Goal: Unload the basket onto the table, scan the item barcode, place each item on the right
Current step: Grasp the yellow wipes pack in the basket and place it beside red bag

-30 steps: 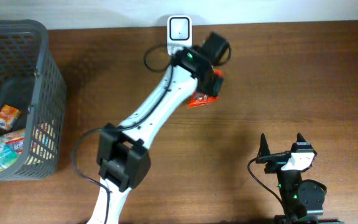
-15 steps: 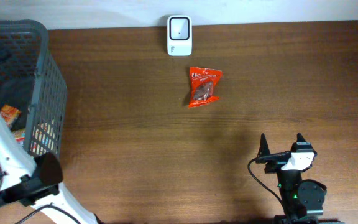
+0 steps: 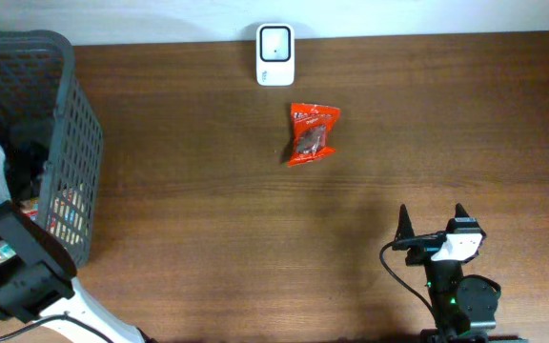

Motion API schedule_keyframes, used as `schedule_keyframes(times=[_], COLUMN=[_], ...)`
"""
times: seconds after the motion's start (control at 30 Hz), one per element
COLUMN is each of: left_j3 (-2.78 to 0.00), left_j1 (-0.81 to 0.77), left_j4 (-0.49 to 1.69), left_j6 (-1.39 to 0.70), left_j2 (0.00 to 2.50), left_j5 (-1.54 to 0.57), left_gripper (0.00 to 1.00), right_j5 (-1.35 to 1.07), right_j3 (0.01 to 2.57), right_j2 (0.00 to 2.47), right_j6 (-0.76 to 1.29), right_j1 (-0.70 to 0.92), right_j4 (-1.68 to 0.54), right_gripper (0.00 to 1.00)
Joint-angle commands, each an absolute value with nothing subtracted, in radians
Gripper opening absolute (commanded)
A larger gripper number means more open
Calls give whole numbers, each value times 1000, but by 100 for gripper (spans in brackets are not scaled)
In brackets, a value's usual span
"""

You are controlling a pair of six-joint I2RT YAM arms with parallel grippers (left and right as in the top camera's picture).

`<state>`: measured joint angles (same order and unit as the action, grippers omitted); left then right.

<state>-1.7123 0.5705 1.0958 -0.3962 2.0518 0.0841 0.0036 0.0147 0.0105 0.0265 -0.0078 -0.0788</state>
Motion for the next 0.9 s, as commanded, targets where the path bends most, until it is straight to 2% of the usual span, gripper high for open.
schedule_keyframes(times=[0.0, 0.17, 0.2, 0.23, 0.27, 0.33, 0.37, 0.5, 0.63, 0.73, 0.87], left_j3=[-1606, -1505, -1495, -1471, -1461, -1460, -1466, -1605, -2023, -2254, -2388], left_j1=[570, 570, 570, 570, 570, 570, 570, 570, 570, 566, 492], left_j4=[1050, 1007, 997, 969, 968, 985, 1000, 1166, 1368, 1369, 1359], left_j6=[-554, -653, -653, -652, -652, -651, -651, -643, -503, -450, -413], left_j2=[2041, 2042, 2042, 2042, 2042, 2040, 2037, 2005, 1902, 1810, 1684], left_j5=[34, 104, 121, 139, 138, 134, 122, 67, 66, 39, -64], left_gripper=[95, 95, 92, 76, 41, 3, 0, 0, 0, 0, 0], right_j5=[12, 12, 12, 12, 12, 12, 12, 12, 12, 12, 12], right_j3=[6, 6, 6, 6, 6, 6, 6, 6, 6, 6, 6], right_j2=[4, 4, 4, 4, 4, 4, 4, 4, 4, 4, 4], right_j6=[34, 34, 34, 34, 35, 34, 34, 35, 35, 34, 34], right_j1=[-14, -14, -14, -14, -14, -14, -14, -14, -14, -14, -14], right_j4=[-82, -82, -81, -81, -81, -81, -81, -81, -81, -81, -81], right_gripper=[98, 98, 98, 98, 98, 98, 98, 98, 98, 98, 98])
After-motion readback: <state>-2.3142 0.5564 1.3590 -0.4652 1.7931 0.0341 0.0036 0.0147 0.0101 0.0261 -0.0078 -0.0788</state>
